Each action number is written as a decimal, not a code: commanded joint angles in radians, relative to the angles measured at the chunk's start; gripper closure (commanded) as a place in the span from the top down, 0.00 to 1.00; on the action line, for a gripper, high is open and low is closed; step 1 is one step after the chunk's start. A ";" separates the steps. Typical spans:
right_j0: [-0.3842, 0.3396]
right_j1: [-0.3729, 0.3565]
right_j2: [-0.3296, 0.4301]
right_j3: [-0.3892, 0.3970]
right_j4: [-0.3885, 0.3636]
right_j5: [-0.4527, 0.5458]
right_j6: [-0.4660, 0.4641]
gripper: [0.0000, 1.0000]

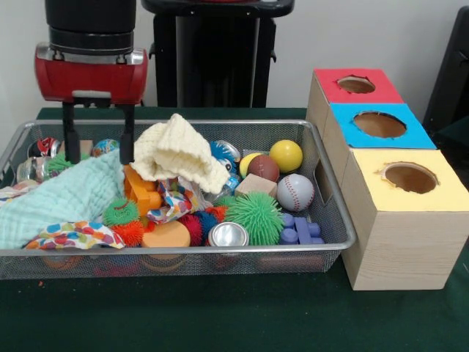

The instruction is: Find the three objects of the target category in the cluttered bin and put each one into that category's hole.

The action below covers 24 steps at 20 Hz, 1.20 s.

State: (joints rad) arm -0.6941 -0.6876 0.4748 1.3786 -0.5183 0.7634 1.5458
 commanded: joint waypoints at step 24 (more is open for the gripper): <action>0.021 0.093 -0.003 -0.099 -0.285 0.009 -0.288 1.00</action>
State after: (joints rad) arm -0.6895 -0.6257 0.5083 1.2030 -0.7238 0.7637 1.4268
